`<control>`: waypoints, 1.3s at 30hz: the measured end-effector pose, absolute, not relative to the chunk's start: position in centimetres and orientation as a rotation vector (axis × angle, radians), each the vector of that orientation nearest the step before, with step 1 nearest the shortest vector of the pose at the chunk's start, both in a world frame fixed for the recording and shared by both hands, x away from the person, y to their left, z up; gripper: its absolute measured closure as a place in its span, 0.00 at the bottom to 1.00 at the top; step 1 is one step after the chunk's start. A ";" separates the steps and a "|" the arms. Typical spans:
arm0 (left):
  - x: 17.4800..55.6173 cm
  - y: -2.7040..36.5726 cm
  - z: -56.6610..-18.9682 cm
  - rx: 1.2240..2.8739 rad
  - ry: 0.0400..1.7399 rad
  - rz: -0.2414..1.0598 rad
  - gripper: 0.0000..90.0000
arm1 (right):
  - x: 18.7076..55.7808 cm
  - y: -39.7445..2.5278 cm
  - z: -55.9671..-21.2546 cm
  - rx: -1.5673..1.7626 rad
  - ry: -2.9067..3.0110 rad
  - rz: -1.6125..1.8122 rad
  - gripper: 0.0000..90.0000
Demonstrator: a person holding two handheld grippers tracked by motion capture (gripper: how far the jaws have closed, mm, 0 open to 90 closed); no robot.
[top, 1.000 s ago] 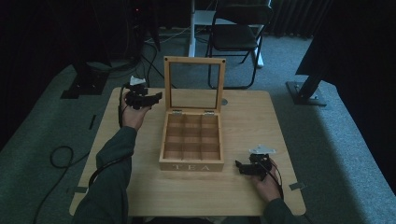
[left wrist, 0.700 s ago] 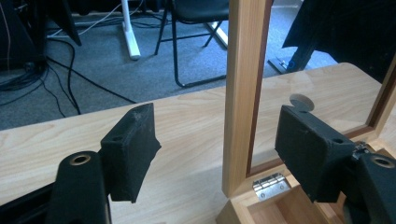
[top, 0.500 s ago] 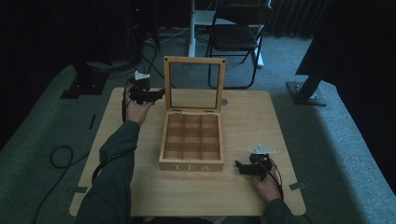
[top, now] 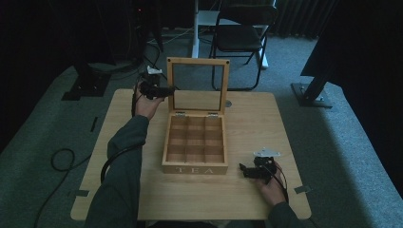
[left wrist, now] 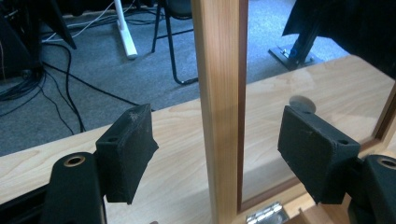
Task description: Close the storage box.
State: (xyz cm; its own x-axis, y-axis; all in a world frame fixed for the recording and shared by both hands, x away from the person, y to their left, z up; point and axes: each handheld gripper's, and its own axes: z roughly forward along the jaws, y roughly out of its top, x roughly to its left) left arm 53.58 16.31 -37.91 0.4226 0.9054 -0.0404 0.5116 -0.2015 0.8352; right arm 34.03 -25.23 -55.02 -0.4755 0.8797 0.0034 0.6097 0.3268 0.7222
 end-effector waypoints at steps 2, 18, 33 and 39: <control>53.8 16.0 -37.8 1.857 1.205 0.600 0.30 | 34.0 -25.2 -55.0 1.318 2.208 0.946 0.14; 55.7 14.5 -38.2 1.843 1.176 0.506 0.31 | 33.9 -25.2 -55.0 1.312 2.212 0.951 0.14; 55.5 14.4 -38.3 1.790 1.183 0.486 0.35 | 33.8 -25.3 -55.0 1.309 2.216 0.952 0.14; 54.1 14.6 -38.0 1.782 1.159 0.508 0.39 | 33.9 -25.3 -55.0 1.308 2.216 0.952 0.14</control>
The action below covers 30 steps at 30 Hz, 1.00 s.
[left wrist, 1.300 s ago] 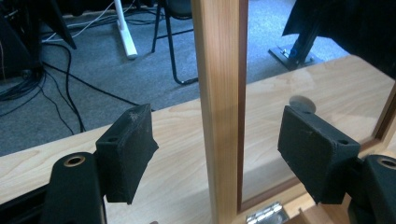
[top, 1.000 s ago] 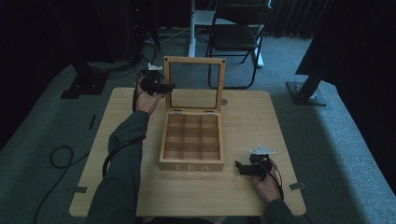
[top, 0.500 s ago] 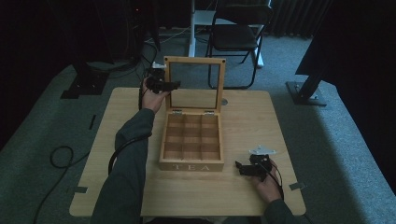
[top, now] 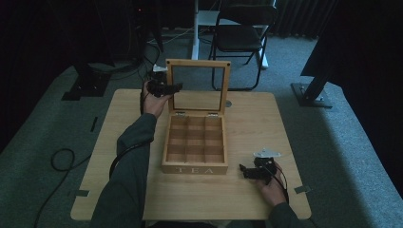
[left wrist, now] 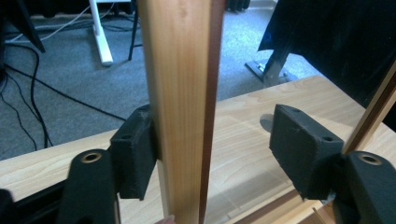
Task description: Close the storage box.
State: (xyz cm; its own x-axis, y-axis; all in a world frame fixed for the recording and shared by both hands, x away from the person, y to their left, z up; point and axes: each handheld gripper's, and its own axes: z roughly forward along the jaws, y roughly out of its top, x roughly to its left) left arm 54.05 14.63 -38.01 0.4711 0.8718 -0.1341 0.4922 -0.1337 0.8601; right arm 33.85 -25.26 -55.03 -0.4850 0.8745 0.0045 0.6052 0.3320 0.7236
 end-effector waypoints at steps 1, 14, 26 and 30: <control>54.1 14.6 -38.0 1.782 1.159 0.508 0.40 | 33.9 -25.3 -55.0 1.308 2.216 0.952 0.14; 50.1 15.3 -37.6 1.767 1.103 0.495 0.43 | 33.9 -25.2 -55.0 1.309 2.215 0.952 0.14; 47.6 16.2 -37.6 1.708 1.059 0.462 0.41 | 33.9 -25.2 -55.0 1.308 2.216 0.952 0.14; 46.7 16.5 -37.0 1.678 1.042 0.484 0.43 | 33.9 -25.2 -55.0 1.309 2.216 0.952 0.14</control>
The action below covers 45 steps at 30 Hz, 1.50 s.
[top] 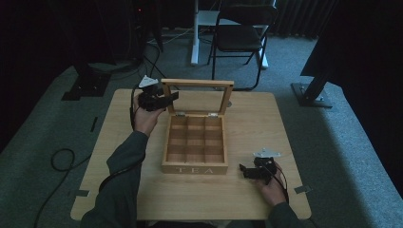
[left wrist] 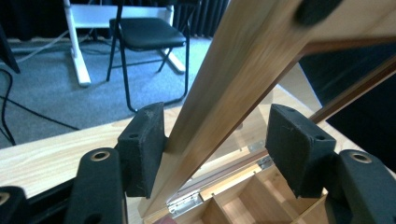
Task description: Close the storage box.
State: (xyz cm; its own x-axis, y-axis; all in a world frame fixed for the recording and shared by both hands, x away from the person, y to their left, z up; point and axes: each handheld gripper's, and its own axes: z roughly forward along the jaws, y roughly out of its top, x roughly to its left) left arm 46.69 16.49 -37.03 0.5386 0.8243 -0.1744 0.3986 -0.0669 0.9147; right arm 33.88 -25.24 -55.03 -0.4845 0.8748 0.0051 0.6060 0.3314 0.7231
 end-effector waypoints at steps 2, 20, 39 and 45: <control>46.0 16.8 -36.6 1.648 1.032 0.492 0.46 | 33.9 -25.2 -55.0 1.309 2.216 0.952 0.14; 43.9 17.3 -35.7 1.665 1.004 0.530 0.50 | 33.9 -25.2 -55.0 1.309 2.216 0.952 0.14; 41.9 17.4 -36.0 1.648 1.047 0.530 0.46 | 33.9 -25.2 -55.0 1.307 2.214 0.952 0.14; 41.4 17.4 -36.1 1.649 1.053 0.533 0.47 | 33.9 -25.2 -55.0 1.307 2.215 0.952 0.14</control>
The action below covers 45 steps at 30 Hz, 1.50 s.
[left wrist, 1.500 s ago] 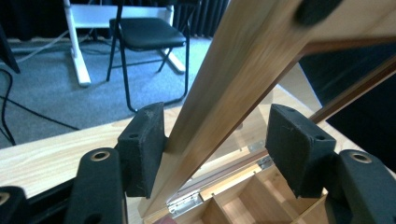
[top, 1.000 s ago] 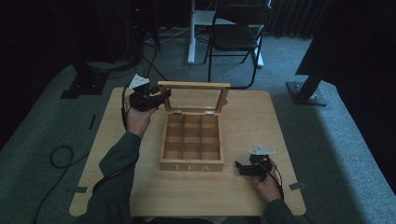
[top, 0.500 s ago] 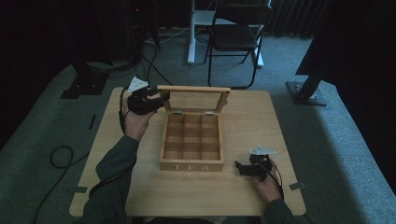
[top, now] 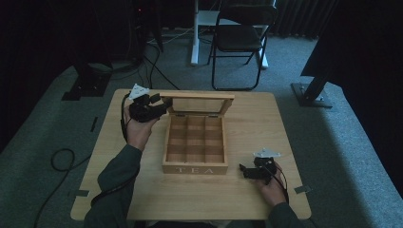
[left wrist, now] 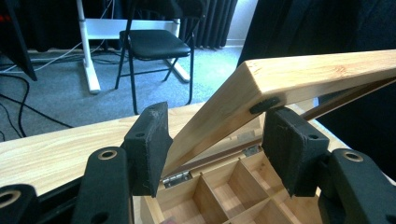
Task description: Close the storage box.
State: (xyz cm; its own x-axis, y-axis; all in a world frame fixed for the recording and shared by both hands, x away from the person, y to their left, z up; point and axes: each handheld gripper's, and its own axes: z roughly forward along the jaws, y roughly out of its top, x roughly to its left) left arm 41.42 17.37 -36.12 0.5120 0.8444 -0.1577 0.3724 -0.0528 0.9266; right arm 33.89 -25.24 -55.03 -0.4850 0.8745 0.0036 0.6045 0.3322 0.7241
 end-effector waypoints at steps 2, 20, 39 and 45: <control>41.2 17.4 -36.1 1.650 1.053 0.536 0.49 | 33.9 -25.2 -55.0 1.306 2.215 0.952 0.14; 39.9 17.2 -36.6 1.655 1.060 0.549 0.55 | 33.9 -25.2 -55.0 1.309 2.214 0.952 0.14; 38.8 17.1 -37.5 1.663 1.071 0.532 0.48 | 33.9 -25.2 -55.0 1.308 2.214 0.952 0.14; 38.5 17.1 -37.9 1.663 1.073 0.526 0.48 | 33.9 -25.2 -55.0 1.309 2.214 0.952 0.14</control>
State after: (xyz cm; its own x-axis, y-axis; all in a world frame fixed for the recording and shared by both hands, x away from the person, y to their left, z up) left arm 38.51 17.10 -37.86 0.5033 0.8490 -0.1608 0.3923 -0.0587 0.9180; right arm 33.88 -25.23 -55.03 -0.4835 0.8753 0.0046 0.6055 0.3306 0.7239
